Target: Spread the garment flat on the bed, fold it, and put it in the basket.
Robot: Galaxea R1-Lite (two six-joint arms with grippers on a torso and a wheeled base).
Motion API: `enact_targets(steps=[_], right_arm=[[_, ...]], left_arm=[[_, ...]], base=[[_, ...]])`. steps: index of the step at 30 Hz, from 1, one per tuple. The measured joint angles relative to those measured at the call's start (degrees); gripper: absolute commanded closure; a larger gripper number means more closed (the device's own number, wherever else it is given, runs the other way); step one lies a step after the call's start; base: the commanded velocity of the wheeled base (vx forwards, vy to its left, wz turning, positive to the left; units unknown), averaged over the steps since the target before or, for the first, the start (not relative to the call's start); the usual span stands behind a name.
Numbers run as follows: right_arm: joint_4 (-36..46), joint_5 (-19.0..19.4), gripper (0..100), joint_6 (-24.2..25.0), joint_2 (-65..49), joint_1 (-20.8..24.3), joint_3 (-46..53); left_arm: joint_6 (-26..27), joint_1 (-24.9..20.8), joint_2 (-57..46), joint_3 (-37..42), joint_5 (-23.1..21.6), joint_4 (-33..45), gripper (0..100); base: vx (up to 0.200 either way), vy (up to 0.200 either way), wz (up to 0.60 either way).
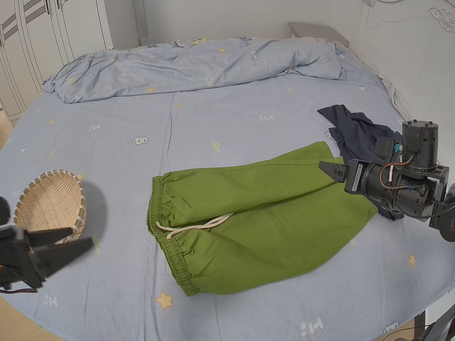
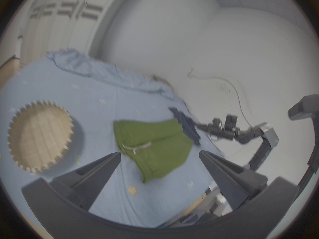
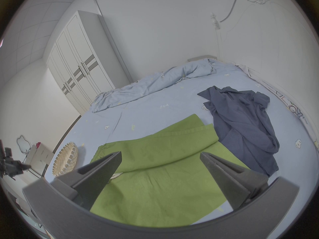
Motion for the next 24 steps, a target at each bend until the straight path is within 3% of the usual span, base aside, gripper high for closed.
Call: enact_targets(steps=[9,18,24], right_arm=[[0.6,1.3,0,0.2,-1.7,-2.0,2.4],[0.8,1.5,0,0.3,-2.0,-2.2,3.4],[0.8,1.6,0,0.3,-2.1,-1.8,3.8]], left_arm=[[5.8,-9.4,23.5,8.6,-7.1,-11.2,0],[7.4,-12.4,37.1,13.9,-8.5,-23.9,0],[8.2,-13.2,42.3,13.9,-8.5,-27.2,0]], base=[[0.000,0.000,0.00],[0.000,0.000,0.00],[0.000,0.000,0.00]])
